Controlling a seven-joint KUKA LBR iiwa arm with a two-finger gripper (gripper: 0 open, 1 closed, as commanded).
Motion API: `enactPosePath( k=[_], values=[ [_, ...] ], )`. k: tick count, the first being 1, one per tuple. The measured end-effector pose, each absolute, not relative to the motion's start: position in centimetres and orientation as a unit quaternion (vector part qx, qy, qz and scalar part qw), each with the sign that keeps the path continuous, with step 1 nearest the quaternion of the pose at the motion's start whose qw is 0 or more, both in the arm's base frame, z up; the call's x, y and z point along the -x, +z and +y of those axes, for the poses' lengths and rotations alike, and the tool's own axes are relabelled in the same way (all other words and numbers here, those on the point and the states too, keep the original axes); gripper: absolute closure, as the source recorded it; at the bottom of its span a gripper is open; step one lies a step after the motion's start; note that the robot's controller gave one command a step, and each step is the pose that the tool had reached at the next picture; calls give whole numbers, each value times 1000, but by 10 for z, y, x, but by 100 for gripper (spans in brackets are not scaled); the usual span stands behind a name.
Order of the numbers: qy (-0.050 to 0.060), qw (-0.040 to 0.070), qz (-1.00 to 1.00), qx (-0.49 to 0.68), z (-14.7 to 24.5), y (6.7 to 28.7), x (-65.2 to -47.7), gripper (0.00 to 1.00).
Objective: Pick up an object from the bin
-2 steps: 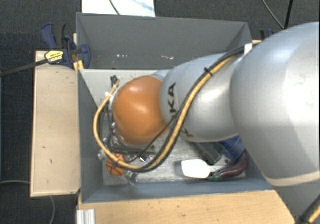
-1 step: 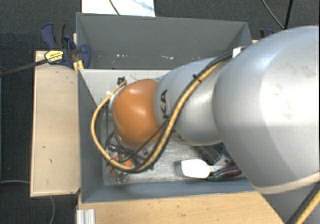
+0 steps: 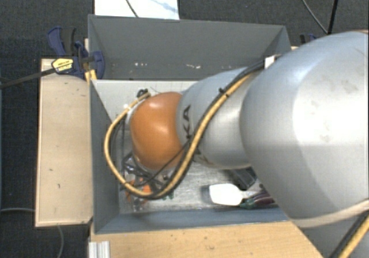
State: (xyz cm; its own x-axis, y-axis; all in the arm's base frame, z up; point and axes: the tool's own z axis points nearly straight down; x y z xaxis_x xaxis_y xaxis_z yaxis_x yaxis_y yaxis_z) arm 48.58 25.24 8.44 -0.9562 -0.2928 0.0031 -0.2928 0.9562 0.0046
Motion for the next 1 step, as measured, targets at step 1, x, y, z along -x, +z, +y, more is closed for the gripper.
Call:
enactPosePath(
  k=[1],
  values=[
    [-2, 2, -996, -94, 253, 86, -485, 100]
  ],
)
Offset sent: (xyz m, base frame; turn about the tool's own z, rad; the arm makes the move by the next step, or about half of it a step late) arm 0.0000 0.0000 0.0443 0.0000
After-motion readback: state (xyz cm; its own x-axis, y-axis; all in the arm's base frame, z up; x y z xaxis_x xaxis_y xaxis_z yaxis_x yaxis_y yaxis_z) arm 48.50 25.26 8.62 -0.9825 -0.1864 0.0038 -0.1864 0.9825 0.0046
